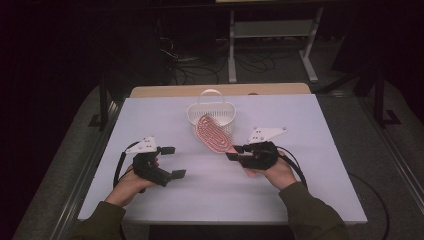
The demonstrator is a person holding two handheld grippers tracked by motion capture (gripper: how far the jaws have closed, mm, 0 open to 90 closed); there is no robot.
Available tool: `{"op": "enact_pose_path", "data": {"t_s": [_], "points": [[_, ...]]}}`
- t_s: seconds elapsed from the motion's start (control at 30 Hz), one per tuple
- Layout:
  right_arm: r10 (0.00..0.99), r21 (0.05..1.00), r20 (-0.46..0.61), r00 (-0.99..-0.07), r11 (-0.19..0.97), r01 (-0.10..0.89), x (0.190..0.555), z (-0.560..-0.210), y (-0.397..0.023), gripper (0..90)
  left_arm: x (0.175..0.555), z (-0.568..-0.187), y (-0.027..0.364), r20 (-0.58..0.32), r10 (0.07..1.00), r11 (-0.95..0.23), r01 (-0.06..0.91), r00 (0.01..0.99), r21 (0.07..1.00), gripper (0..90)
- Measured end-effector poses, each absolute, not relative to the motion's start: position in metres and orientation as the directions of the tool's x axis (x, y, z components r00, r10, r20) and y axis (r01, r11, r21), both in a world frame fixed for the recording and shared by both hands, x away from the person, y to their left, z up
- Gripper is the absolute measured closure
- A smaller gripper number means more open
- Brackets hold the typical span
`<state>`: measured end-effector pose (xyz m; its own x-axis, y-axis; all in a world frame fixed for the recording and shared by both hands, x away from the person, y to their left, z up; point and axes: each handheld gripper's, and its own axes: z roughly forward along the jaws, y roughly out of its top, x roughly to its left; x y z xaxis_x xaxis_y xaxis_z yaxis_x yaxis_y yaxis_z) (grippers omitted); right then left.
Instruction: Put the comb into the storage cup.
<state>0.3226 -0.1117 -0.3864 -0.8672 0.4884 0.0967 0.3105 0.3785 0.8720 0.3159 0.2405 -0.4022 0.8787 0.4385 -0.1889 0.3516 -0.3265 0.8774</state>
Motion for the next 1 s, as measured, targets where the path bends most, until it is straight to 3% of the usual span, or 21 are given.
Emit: {"op": "enact_pose_path", "data": {"t_s": [1.0], "points": [[0.494,0.878,0.085,-0.865,0.374,0.300,0.321,-0.384,-0.113,69.0,0.329,-0.391,0.228,-0.191,0.443,-0.294,0.343,0.876,0.892,0.0]]}}
